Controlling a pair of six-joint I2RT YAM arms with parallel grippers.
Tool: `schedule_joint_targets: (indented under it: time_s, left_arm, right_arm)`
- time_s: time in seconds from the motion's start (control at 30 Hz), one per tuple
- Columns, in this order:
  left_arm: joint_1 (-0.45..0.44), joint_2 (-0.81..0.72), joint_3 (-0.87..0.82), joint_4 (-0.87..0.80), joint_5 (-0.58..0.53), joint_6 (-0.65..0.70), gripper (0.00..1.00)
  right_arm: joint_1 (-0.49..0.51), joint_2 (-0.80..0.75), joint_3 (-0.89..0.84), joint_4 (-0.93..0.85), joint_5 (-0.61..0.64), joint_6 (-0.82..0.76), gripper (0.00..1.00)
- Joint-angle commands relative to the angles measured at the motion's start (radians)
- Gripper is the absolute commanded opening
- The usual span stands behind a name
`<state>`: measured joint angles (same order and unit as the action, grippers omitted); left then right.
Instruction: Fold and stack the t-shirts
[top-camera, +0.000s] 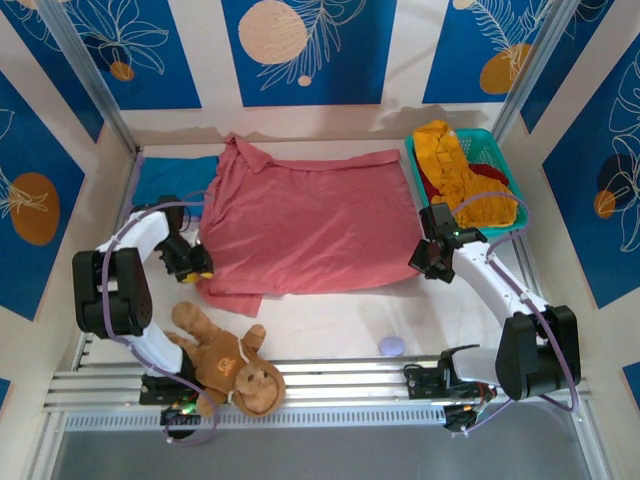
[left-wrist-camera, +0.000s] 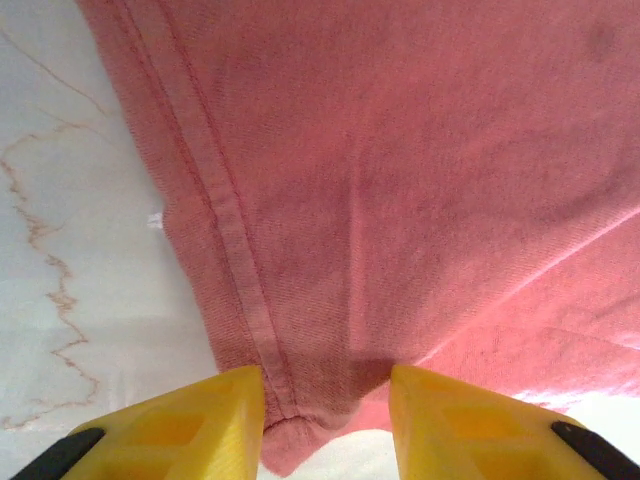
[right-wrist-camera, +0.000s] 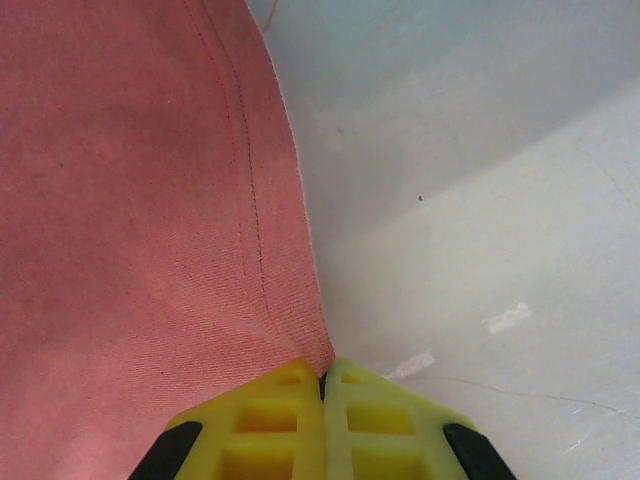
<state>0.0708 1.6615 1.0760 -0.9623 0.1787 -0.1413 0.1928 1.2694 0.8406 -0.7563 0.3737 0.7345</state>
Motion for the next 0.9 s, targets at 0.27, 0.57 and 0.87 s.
schedule_joint_targets:
  time_s: [0.27,0.57,0.87]
  left_arm:
    - [-0.019,0.002,0.015,-0.024,0.026,0.026,0.0]
    - [-0.006,-0.04,0.039,-0.021,0.003,0.009,0.0]
    - [0.011,-0.01,0.087,-0.032,0.009,0.028,0.0]
  right_arm:
    - [-0.003,-0.043,0.054,-0.059,-0.006,-0.008,0.0]
    - [-0.006,-0.149,0.024,-0.149,0.103,0.06,0.0]
    - [-0.018,-0.227,-0.003,-0.126,0.064,0.035,0.0]
